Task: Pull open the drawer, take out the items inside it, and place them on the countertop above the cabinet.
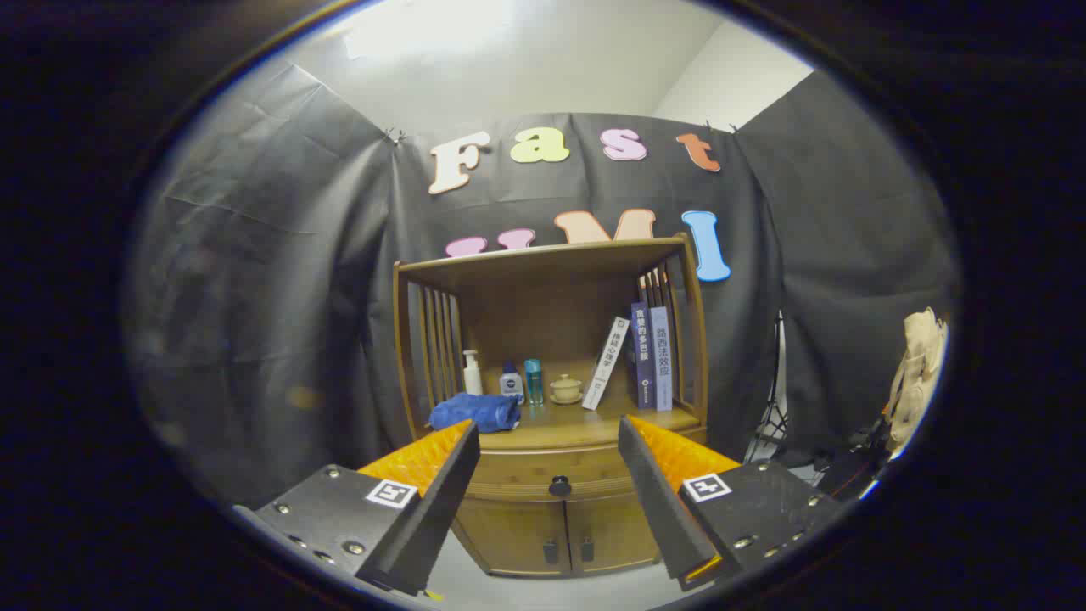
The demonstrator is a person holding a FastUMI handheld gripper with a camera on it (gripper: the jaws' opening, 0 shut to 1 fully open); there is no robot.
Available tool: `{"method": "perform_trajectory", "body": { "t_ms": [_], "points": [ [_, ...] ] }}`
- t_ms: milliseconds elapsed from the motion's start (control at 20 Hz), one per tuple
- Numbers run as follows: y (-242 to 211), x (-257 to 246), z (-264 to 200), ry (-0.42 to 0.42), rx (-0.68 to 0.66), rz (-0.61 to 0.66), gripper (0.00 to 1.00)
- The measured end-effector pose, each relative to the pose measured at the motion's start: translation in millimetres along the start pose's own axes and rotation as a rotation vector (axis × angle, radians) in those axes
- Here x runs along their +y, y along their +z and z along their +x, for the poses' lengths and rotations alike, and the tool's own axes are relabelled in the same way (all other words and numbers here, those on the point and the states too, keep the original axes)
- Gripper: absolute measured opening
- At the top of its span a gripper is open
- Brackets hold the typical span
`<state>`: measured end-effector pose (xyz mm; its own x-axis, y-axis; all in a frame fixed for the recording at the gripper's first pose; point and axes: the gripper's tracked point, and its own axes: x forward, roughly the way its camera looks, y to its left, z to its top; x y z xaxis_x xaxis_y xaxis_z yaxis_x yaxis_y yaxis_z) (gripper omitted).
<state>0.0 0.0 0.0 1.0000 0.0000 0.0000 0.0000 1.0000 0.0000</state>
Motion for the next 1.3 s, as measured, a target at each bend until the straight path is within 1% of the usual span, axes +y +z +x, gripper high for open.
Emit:
{"method": "perform_trajectory", "body": {
  "t_ms": [300, 550, 900, 1100, 1300],
  "points": [
    [-17.7, -6.6, 6.2, -0.013, 0.024, -0.016, 0.98],
    [-28.5, -9.8, 10.7, -0.020, 0.043, -0.063, 0.98],
    [-43.7, -21.8, 19.0, -0.043, 0.041, -0.037, 0.98],
    [-59.4, -25.9, 34.6, -0.047, 0.038, -0.045, 0.98],
    [-67.0, -25.9, 62.7, -0.039, 0.016, -0.030, 0.98]
  ]
}}
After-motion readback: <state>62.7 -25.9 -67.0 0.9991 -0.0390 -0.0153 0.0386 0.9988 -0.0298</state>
